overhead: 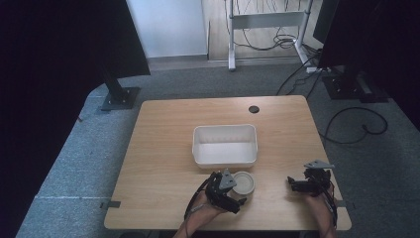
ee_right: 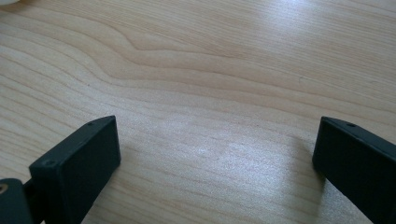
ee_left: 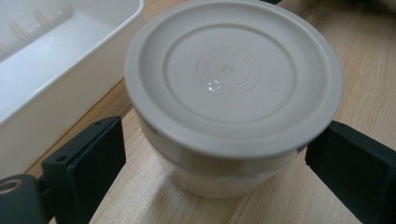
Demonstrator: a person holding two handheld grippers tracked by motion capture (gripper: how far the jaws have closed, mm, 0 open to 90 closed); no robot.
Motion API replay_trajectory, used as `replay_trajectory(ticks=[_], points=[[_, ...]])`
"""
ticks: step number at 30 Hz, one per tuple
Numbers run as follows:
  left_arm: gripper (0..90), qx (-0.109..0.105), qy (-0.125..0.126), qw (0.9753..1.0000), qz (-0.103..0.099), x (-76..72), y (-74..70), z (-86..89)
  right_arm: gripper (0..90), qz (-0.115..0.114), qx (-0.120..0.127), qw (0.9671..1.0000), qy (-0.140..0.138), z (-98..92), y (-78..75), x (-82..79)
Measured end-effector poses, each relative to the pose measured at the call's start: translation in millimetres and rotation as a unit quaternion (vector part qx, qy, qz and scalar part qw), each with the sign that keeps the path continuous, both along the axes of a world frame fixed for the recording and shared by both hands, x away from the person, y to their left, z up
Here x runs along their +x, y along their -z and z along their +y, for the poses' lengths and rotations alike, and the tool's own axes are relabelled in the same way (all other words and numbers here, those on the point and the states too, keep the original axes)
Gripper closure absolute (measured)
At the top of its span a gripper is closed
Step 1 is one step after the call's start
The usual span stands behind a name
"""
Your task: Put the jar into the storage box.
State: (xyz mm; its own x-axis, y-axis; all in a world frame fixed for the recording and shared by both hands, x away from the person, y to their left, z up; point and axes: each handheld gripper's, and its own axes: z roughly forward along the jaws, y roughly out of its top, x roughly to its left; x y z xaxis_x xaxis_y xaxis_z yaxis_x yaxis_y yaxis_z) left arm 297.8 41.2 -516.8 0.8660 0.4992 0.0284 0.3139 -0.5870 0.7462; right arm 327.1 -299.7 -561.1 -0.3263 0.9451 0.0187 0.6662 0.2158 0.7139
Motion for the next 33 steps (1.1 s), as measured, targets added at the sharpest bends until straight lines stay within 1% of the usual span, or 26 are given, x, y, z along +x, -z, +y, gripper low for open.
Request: replay_trajectory(ticks=[10,16,18,21,23,26,29,33], points=[[6.4,0.011,-0.003,0.9999,-0.002,3.3,6.0,-14.6,0.6,0.0,0.0,1.0,0.0,0.0,0.0,0.0],[8.6,0.015,-0.006,0.9999,0.002,6.6,11.6,-21.2,0.5,0.0,0.0,1.0,0.0,0.0,0.0,0.0],[8.9,0.016,-0.007,0.9998,-0.002,6.2,12.2,-22.1,0.5,0.0,0.0,1.0,0.0,0.0,0.0,0.0],[9.4,0.012,-0.009,0.9999,0.003,6.1,11.6,-22.5,0.5,0.0,0.0,1.0,-0.001,0.0,0.0,0.1],[9.7,0.012,-0.011,0.9999,0.003,5.5,10.9,-22.7,0.5,0.0,0.0,1.0,-0.001,-0.1,0.0,0.1],[9.8,0.013,-0.016,0.9998,-0.006,4.3,10.1,-23.2,0.5,0.0,0.0,1.0,-0.001,0.0,0.0,0.1],[9.8,0.01,-0.017,0.9998,-0.002,5.5,8.3,-22.5,0.6,0.0,0.0,1.0,-0.002,-0.1,0.0,0.2],[9.8,0.007,-0.02,0.9998,-0.001,6.9,4.1,-20.8,0.6,0.0,0.0,1.0,-0.002,-0.1,0.0,0.3]])
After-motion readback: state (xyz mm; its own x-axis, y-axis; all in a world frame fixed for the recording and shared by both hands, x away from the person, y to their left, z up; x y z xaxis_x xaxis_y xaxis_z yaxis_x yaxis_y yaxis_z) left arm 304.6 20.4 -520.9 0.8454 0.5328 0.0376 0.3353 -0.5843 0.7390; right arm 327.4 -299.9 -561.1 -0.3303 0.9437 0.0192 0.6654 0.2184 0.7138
